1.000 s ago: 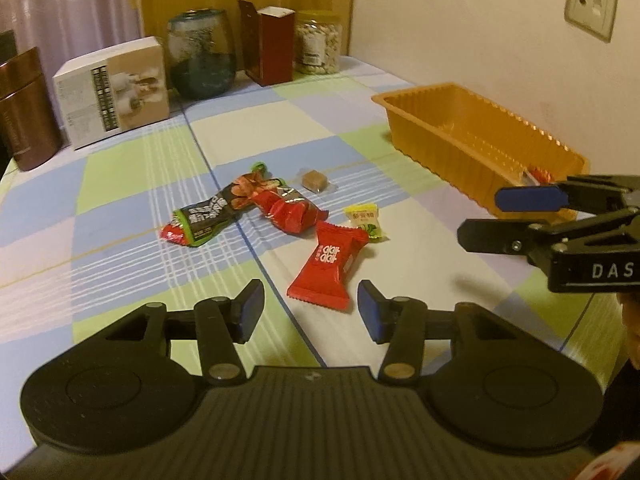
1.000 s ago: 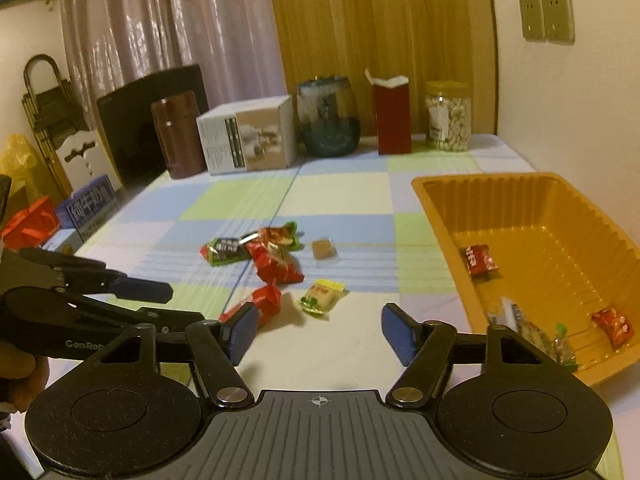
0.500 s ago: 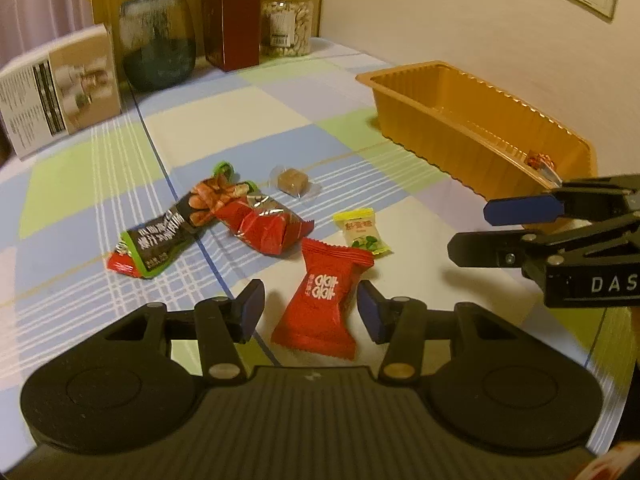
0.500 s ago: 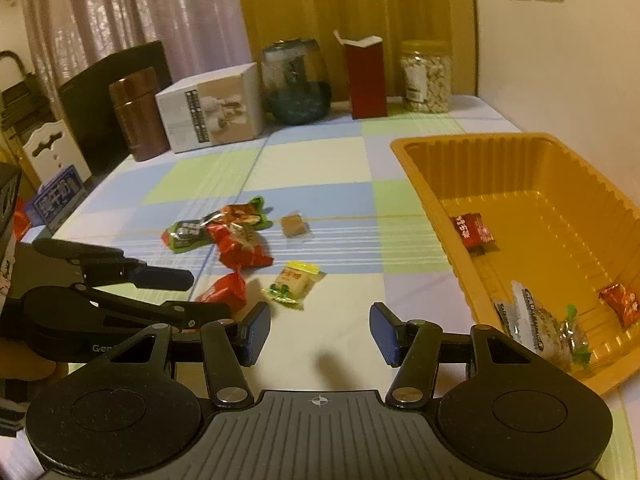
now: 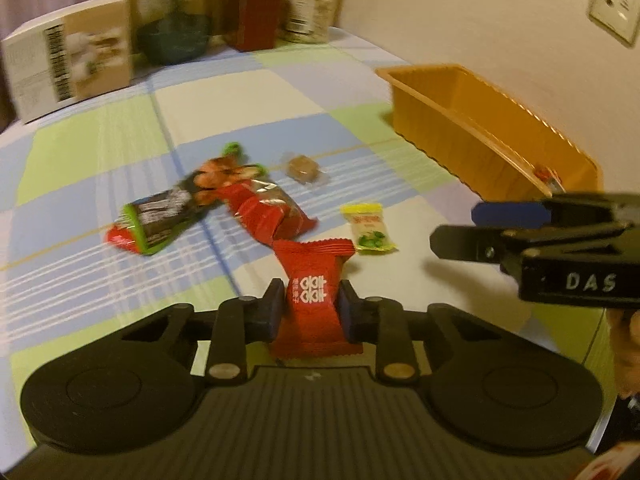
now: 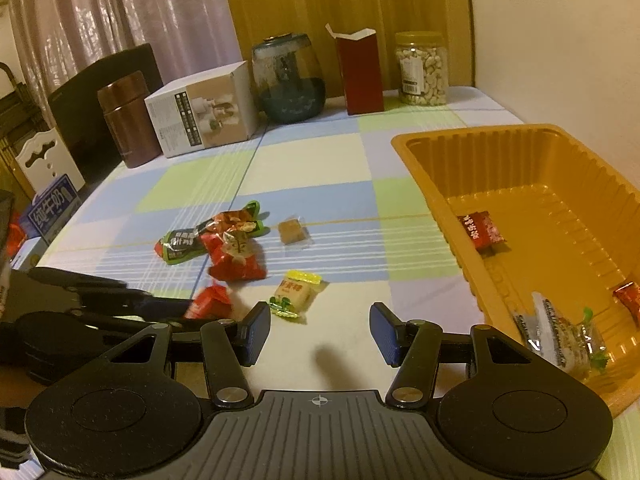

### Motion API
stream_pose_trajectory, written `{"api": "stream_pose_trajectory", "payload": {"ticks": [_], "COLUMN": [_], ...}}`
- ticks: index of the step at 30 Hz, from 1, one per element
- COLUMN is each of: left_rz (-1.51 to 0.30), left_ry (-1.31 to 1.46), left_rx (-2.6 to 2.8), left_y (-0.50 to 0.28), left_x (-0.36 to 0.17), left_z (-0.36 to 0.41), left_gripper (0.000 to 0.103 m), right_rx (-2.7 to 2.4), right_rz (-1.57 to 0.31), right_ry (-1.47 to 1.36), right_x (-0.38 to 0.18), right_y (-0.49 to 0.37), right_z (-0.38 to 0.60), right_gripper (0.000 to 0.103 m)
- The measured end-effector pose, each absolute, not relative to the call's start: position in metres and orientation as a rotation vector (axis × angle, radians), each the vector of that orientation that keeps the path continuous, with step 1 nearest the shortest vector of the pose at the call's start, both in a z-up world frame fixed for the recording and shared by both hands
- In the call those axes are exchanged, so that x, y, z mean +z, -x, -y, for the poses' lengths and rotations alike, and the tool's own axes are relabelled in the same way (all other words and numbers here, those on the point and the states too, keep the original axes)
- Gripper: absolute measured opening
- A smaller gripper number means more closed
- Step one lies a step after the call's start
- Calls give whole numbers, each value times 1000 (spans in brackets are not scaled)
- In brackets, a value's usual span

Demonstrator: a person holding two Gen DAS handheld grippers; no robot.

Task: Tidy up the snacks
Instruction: 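Grasp the large red candy with the left tool while the right tool grasps the yellow candy, then carry the red and yellow candies over the orange tray and open both tools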

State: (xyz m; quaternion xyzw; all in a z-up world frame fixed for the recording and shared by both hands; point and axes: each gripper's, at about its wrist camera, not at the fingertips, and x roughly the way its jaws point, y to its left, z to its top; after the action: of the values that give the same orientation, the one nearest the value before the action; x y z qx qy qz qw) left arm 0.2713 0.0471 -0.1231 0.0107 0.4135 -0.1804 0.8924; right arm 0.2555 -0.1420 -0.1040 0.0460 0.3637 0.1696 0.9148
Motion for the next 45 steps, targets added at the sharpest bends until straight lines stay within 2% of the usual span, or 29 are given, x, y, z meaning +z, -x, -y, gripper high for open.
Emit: {"api": "stream_pose_trajectory", "payload": {"ticks": [9, 14, 22, 24, 25, 33, 45], "left_rz": [-823, -825, -831, -833, -833, -827, -780], "left_ry": [21, 41, 41, 35, 32, 28, 52], "left_rx": [-276, -247, -257, -260, -261, -278, -264], "left_y": [-259, -262, -262, -262, -262, -256, -229], "left_x": [-108, -108, -110, -110, -111, -107, -80], "left_z": [-67, -74, -72, -70, -70, -61, -42], "left_gripper": [24, 24, 24, 24, 24, 24, 24], "right_rx": [374, 394, 368, 359, 352, 337, 308], "right_rz": [-766, -773, -758, -750, -744, -727, -602], "right_ry": [-96, -91, -32, 12, 47, 74, 57], "right_x": [-117, -126, -135, -136, -137, -131, -76], "right_y": [-274, -285, -297, -296, -295, -284, -237], "right_z": [127, 113, 97, 92, 89, 92, 135], "right_gripper": [55, 44, 35, 29, 22, 21, 21]}}
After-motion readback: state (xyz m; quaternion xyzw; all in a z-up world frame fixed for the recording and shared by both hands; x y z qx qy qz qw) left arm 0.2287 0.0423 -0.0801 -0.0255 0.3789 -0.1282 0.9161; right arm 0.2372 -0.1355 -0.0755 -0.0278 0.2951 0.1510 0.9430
